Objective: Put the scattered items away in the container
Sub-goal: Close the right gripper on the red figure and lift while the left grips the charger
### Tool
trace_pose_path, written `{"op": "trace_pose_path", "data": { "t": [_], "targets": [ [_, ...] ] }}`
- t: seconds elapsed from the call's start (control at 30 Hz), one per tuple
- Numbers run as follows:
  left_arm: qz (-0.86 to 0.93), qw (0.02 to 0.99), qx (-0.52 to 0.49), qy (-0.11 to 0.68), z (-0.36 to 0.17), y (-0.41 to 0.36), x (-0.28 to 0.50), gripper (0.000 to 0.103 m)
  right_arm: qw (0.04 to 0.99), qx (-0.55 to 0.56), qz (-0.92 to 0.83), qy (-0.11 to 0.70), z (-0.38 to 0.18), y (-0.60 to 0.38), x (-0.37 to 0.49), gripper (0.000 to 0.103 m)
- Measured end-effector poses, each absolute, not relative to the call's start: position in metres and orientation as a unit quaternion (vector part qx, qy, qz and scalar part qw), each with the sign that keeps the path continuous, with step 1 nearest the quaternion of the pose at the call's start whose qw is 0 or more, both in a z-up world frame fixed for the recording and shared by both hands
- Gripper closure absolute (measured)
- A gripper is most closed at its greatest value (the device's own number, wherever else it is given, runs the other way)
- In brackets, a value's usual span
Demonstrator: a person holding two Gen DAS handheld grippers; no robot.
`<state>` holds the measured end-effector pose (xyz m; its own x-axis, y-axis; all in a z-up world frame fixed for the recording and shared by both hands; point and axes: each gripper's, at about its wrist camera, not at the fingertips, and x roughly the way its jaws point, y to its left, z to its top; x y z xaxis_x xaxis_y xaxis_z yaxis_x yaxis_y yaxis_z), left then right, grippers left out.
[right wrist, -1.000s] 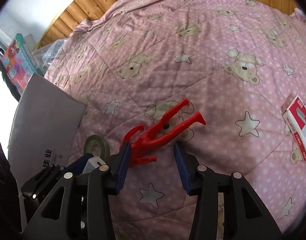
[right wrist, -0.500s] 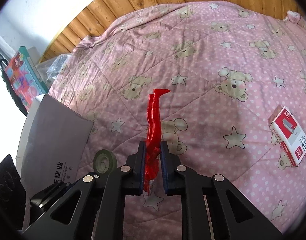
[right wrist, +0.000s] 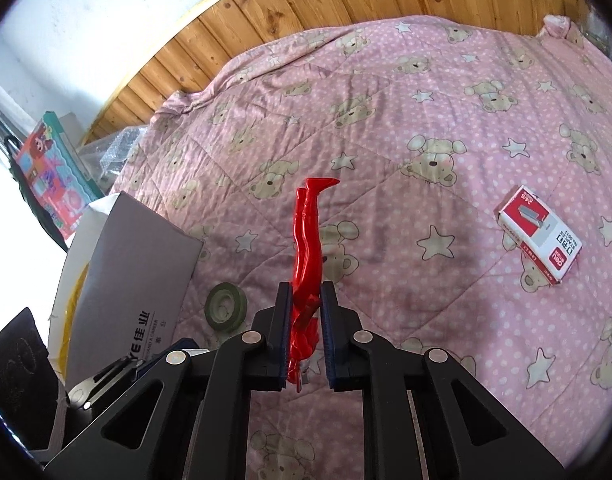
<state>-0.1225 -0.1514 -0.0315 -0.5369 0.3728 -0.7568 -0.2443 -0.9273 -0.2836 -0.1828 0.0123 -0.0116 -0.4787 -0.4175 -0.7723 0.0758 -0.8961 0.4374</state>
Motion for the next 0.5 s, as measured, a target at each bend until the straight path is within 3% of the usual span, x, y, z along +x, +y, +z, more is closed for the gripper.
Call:
{"op": "trace_pose_path", "data": {
  "t": [0.17,0.5],
  "targets": [
    [0.866,0.16,-0.469,-0.065,-0.05,-0.151,-0.119,0.065,0.146,0.498,-0.837,-0.176,-0.019,0.011,-0.168,0.089],
    [0.86,0.131,-0.482,-0.106,-0.063,-0.161,-0.131,0.054,0.145,0.507,-0.83,-0.183,-0.032,0.014,-0.162,0.089]
  ]
}}
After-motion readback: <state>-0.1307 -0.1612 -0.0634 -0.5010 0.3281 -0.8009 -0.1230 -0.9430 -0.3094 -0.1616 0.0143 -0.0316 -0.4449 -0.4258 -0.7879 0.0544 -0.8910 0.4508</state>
